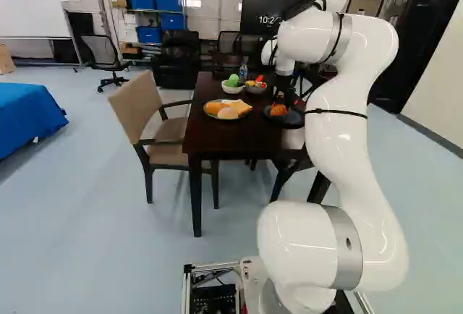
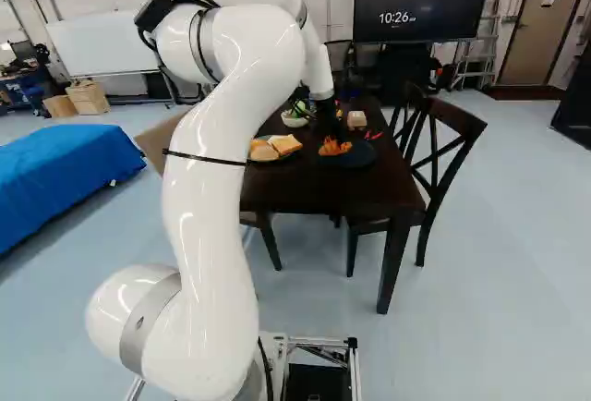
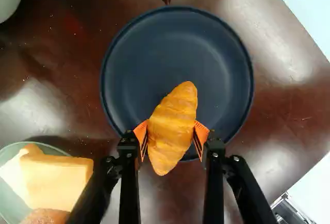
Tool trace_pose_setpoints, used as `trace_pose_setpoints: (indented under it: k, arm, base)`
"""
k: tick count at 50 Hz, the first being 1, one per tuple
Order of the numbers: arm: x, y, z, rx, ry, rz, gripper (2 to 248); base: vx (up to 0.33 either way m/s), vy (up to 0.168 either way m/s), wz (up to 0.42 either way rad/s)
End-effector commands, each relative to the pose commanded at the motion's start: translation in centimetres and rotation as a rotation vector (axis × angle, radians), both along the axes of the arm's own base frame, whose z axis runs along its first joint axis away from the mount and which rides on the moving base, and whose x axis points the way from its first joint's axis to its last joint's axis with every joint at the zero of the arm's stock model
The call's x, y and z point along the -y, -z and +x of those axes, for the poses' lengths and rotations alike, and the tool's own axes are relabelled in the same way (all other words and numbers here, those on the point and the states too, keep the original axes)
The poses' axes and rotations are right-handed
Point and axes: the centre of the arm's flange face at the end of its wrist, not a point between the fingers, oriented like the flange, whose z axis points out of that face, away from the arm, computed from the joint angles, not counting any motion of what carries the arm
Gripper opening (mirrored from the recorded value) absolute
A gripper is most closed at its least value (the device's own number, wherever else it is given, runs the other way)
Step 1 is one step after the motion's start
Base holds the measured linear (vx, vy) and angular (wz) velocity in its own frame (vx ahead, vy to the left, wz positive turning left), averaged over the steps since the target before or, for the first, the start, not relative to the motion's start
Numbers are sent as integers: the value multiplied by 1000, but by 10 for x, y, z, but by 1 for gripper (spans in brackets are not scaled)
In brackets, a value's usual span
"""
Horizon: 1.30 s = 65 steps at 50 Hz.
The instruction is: Move the croissant to the empty plate
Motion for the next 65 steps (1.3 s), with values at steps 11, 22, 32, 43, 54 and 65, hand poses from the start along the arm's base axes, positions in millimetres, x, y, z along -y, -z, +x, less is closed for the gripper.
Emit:
trace_pose_setpoints:
  k: [11,22,32,43,54,65]
  arm:
    - [0,0,0,0,0,0,178]
    - [0,0,0,0,0,0,244]
    - [0,-1,0,1,0,0,247]
    - [-1,-14,-4,14,0,-4,247]
    - [-2,-29,-11,2,6,-4,247]
    - [-4,-45,-20,-26,15,-3,247]
  base:
    - [0,0,0]
    - [0,0,0]
    - [0,0,0]
    - [0,0,0]
    - [0,0,0]
    - [0,0,0]
